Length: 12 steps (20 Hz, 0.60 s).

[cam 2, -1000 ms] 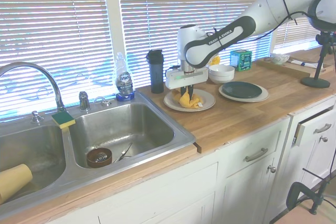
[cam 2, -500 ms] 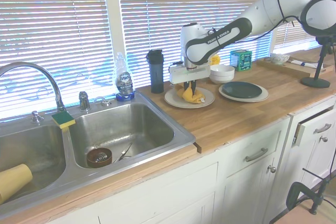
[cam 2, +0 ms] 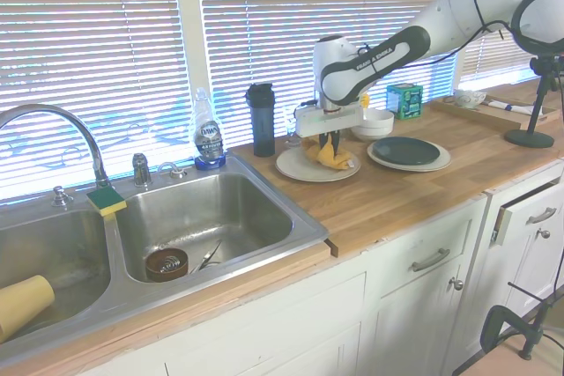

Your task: Wipe the white plate in clockwise motion

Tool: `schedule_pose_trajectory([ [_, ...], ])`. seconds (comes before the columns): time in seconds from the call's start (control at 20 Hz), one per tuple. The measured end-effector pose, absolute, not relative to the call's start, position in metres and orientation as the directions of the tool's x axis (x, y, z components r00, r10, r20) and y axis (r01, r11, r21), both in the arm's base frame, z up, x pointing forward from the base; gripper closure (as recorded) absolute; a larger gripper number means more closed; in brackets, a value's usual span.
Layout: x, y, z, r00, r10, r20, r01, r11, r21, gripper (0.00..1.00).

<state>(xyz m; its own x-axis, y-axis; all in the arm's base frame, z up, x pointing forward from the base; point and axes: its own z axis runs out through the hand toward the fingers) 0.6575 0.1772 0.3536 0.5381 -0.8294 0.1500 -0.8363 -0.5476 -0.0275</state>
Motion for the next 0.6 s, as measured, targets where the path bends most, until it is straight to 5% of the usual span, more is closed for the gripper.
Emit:
schedule_pose_trajectory([
  [0.6, 0.589, 0.227, 0.352, 0.604, -0.787, 0.124, -0.793, -0.609, -0.007, 1.00],
])
